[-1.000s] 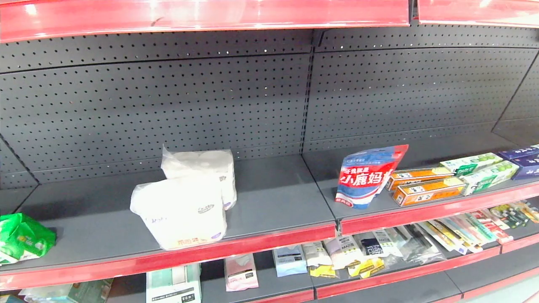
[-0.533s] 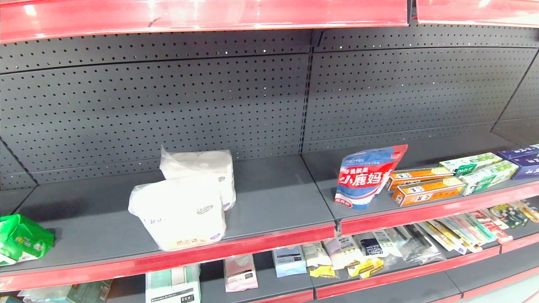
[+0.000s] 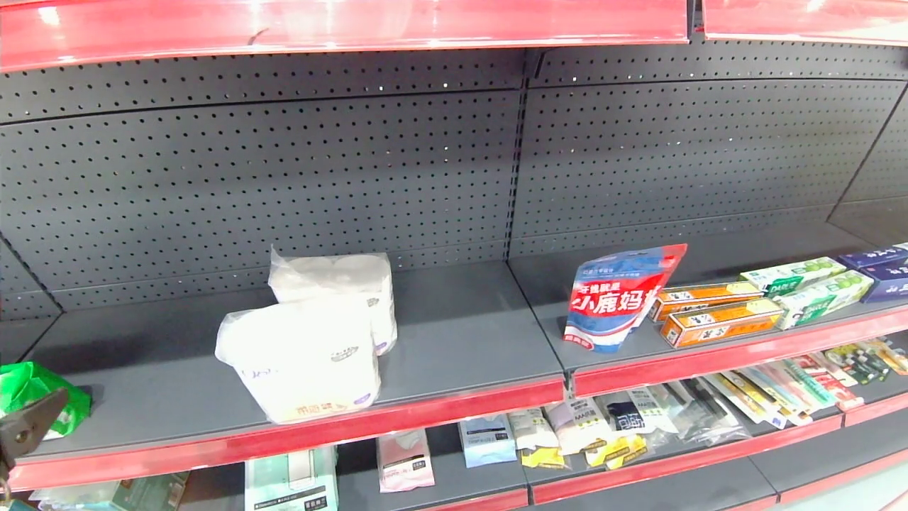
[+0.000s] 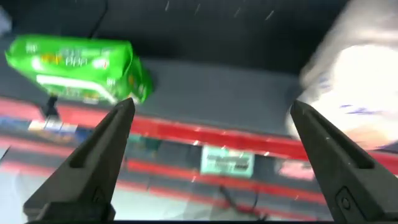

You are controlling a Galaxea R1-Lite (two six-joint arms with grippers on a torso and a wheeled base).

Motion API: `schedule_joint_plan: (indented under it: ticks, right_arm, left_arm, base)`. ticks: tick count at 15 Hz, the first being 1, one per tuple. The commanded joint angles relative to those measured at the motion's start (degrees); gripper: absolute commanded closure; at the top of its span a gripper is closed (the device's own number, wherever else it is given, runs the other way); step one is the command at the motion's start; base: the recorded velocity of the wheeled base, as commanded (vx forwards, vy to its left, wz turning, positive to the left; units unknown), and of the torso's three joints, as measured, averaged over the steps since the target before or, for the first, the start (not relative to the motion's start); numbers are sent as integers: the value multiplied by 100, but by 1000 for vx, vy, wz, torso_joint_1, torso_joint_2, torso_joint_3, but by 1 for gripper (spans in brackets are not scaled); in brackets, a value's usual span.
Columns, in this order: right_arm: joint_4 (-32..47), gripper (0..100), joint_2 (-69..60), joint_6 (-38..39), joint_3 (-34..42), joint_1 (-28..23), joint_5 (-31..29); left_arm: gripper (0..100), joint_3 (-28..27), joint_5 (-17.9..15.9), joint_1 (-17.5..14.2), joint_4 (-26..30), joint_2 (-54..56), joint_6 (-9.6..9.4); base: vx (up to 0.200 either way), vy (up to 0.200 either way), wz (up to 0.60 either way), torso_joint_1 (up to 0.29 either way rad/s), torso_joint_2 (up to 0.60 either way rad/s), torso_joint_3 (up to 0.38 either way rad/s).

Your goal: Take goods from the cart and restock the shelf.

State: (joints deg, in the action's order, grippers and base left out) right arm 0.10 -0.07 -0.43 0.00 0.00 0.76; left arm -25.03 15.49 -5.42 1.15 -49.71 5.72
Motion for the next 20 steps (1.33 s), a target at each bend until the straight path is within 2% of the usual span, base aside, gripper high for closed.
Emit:
schedule_joint_plan:
  ticks: [1,5,7,8,12,14,18,20]
  right_arm:
    - [-1,0,7,-1,0,0,4]
    - [-1,0,7,-1,0,0,4]
    - [-1,0,7,-1,0,0,4]
    - [-1,0,7,-1,0,0,4]
    - [-1,0,7,-1,0,0,4]
    - [-1,0,7,-1,0,0,4]
    - [-1,0,7,-1,0,0,4]
    - [-1,0,7,-1,0,0,4]
  left_arm:
    - [0,-37,-196,-319,0,-1251,8]
    - [0,-99,-257,-328,-273,-2218,-27]
    - [0,-81,-257,-328,-554,-2596,-176]
    - [0,-108,-257,-328,-668,-2816,-194]
    - [0,-99,-389,-249,-1591,-3747,-229]
    - [0,-72,-389,-249,-2259,-4231,-282]
    - [0,-90,-398,-231,-2945,-4960,-317]
    - [0,-99,-407,-117,-3147,-5162,-334]
  base:
    - [0,0,0,0,0,0]
    - [0,0,0,0,0,0]
    - [0,0,0,0,0,0]
    - [0,0,0,0,0,0]
    - [0,0,0,0,0,0]
    - [0,0,0,0,0,0]
    - [0,0,0,0,0,0]
    - [0,0,0,0,0,0]
